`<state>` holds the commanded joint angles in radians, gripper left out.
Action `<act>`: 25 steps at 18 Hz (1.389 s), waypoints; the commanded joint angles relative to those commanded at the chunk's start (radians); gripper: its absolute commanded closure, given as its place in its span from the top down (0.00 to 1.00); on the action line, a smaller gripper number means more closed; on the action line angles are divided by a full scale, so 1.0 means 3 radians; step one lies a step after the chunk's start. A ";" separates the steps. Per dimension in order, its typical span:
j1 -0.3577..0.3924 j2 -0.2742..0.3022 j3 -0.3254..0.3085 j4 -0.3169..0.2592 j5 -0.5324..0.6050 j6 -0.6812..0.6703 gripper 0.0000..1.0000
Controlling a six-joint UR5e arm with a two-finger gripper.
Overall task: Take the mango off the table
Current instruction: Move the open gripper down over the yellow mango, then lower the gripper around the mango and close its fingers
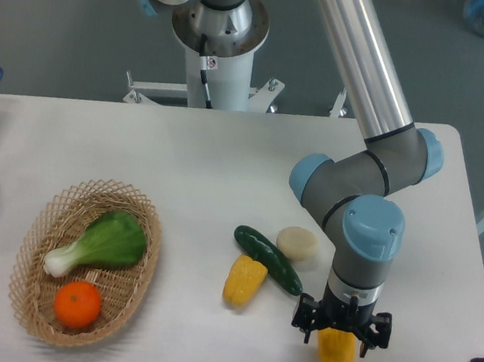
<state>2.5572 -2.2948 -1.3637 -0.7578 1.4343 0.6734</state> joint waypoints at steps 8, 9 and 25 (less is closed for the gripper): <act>-0.0041 -0.0031 -0.0015 0.0000 0.0082 -0.0005 1.00; -0.0041 -0.0036 -0.0015 0.0000 0.0107 -0.0005 1.00; -0.0046 -0.0066 -0.0061 0.0005 0.0399 0.0061 1.00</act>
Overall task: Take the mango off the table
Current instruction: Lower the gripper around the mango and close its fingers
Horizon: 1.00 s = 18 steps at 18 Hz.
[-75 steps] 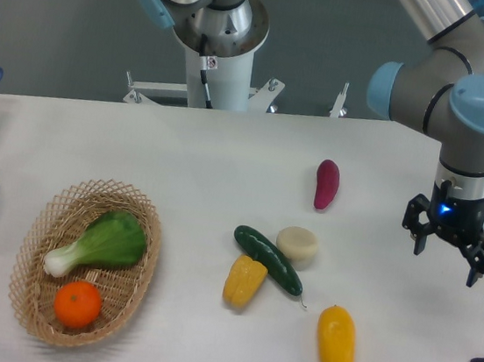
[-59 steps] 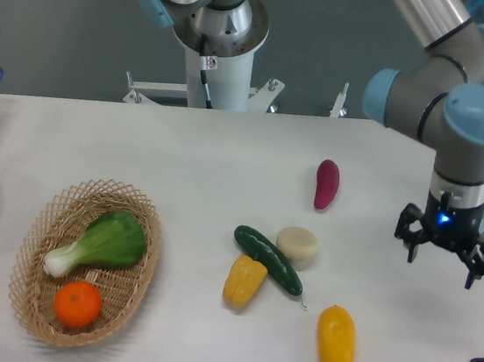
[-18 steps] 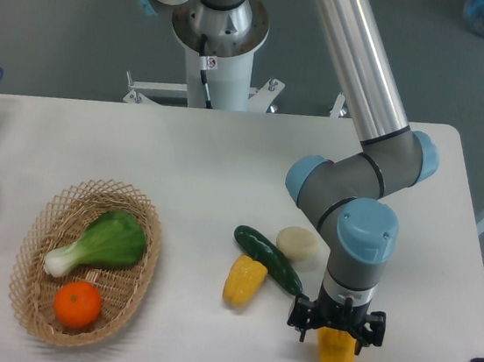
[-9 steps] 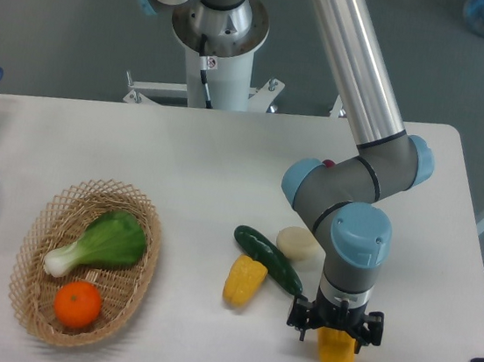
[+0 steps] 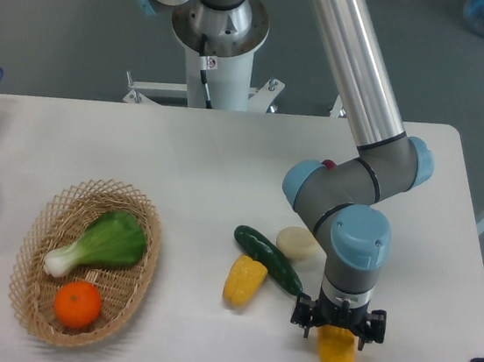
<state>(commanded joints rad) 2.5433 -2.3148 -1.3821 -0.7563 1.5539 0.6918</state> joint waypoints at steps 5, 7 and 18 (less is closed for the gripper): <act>0.0005 -0.0015 0.0005 0.0000 0.0021 -0.0005 1.00; 0.0000 -0.0020 0.0005 0.0000 0.0021 -0.0005 1.00; 0.0000 -0.0015 0.0026 0.0010 0.0113 -0.0005 0.36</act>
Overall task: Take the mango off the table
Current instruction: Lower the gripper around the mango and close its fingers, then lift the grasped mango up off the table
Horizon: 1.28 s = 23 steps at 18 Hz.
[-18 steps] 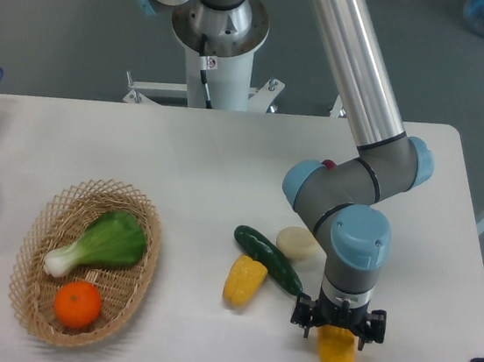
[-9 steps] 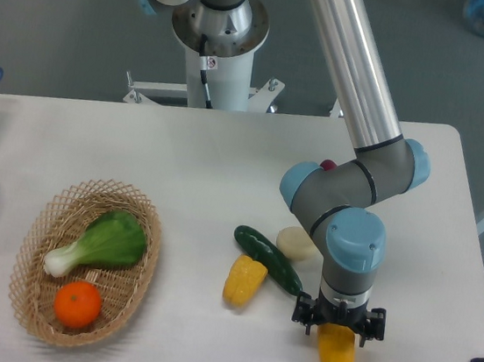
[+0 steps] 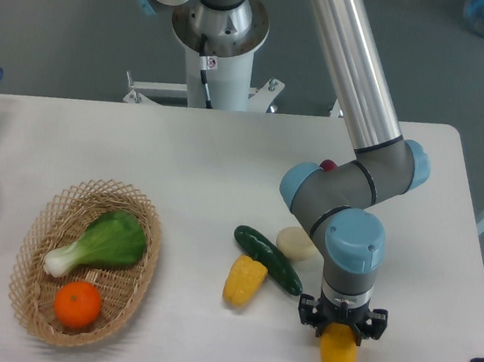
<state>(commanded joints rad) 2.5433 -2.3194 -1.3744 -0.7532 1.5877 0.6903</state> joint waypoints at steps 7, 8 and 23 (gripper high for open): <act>0.0000 0.0168 0.0066 0.0005 -0.0193 -0.0010 0.34; 0.0005 0.0255 0.0092 0.0005 -0.0397 -0.0025 0.34; 0.0245 0.1150 0.0097 0.0000 -0.1902 -0.0383 0.34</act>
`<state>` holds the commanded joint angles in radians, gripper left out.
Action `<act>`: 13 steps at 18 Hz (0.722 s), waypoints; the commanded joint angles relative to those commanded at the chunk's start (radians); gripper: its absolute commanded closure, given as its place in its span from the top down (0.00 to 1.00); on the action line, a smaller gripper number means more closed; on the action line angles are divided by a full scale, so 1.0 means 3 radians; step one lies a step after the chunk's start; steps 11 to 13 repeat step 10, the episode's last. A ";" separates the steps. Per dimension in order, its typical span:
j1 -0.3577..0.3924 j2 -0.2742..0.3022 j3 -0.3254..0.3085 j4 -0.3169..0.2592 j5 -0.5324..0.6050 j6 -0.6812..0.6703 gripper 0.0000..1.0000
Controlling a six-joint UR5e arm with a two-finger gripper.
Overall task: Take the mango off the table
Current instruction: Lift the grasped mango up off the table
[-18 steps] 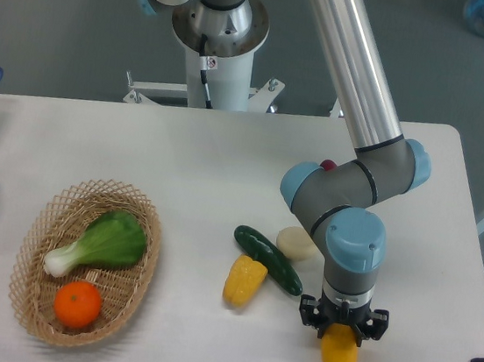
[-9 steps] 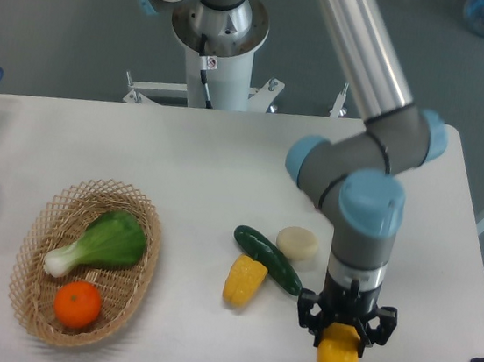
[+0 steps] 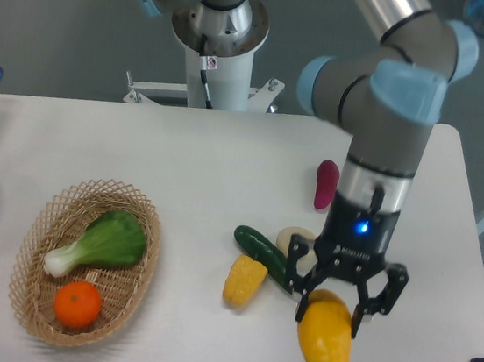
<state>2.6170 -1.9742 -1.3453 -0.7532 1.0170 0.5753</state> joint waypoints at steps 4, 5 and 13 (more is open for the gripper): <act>0.0071 0.0066 -0.0061 0.0000 -0.0097 0.0000 0.34; 0.0077 0.0072 -0.0071 0.0000 -0.0097 0.0005 0.34; 0.0082 0.0077 -0.0031 0.0000 -0.0102 -0.0031 0.34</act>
